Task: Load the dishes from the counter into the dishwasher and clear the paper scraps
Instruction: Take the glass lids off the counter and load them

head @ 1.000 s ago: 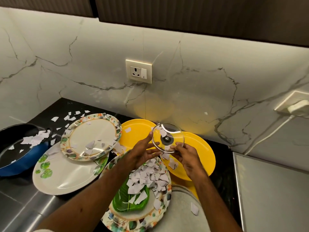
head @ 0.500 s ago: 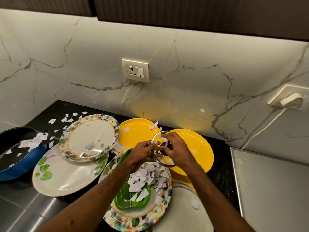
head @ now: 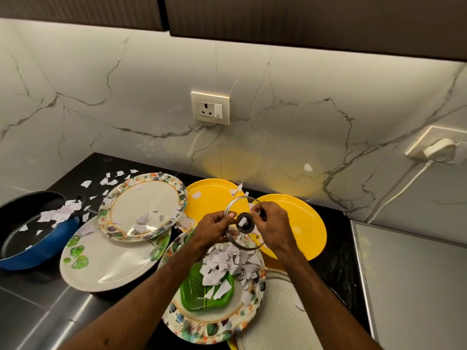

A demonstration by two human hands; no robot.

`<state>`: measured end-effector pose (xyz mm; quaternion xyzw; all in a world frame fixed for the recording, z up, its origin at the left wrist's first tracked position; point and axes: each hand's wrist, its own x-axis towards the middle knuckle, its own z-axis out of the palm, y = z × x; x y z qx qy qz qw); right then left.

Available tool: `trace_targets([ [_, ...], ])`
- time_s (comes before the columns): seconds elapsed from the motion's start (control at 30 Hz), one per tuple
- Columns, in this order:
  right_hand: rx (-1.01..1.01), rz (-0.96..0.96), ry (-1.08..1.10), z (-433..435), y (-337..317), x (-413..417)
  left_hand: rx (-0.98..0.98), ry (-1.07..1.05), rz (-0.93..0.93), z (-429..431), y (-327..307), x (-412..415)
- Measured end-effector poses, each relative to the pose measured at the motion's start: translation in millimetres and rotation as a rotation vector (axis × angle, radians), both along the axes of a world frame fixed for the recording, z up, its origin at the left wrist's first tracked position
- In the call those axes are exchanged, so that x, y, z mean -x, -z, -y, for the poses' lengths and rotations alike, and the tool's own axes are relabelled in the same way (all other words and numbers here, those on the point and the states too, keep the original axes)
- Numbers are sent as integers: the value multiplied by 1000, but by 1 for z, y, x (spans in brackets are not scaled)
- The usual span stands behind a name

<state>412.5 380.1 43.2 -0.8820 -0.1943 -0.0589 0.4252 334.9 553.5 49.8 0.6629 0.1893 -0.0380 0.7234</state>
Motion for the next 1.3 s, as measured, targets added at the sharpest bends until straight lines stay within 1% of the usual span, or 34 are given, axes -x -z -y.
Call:
trace_targets([
  [0.03, -10, 26, 36, 6, 0, 0, -8, -32, 5, -4, 0, 1],
  [0.07, 31, 46, 57, 12, 0, 0, -15, -55, 8, -9, -1, 2],
  [0.13, 175, 54, 50, 19, 2, 2, -16, -76, 3, -17, -4, 4],
  [0.17, 189, 28, 24, 18, 3, 4, -17, -74, -3, -19, -6, 5],
  [0.23, 132, -44, -48, 10, 1, 13, -19, -63, 0, -19, -10, 5],
  [0.33, 87, -76, -126, -4, -2, 28, -16, -41, 5, -11, -15, 8],
  [0.47, 67, -49, -138, -7, 3, 37, 5, -43, -17, -10, -21, 12],
  [0.57, 65, -26, -175, -6, 5, 38, -23, -24, -24, -13, -22, 16],
  [0.67, 86, -50, -201, -9, 7, 38, -57, 17, -37, -15, -23, 18],
  [0.8, 133, -31, -226, -11, 17, 37, -36, 43, -80, -20, -20, 19],
  [0.87, 93, -44, -233, -11, 18, 37, -32, 42, -92, -20, -17, 20],
  [0.9, 1, -78, -185, -10, 15, 37, -30, 25, -97, -19, -16, 20],
  [0.97, -215, -84, 54, -8, 12, 29, -19, -37, -111, -22, -12, 19],
  [1.03, -236, 5, 308, 0, 4, 19, -7, -116, -128, -27, -12, 20],
  [1.07, -218, -4, 368, 4, -1, 15, 7, -150, -138, -30, -11, 22],
  [1.1, -193, -77, 384, 7, 1, 13, 30, -178, -155, -34, -9, 27],
  [1.13, -165, -178, 354, 9, 3, 14, 54, -198, -170, -36, -7, 34],
  [1.2, -137, -436, 216, 13, 7, 27, 93, -203, -187, -35, -4, 49],
  [1.27, -219, -716, 82, 11, 7, 50, 108, -161, -205, -33, -3, 63],
  [1.3, -273, -816, 17, 11, 5, 65, 109, -133, -212, -31, -3, 69],
])
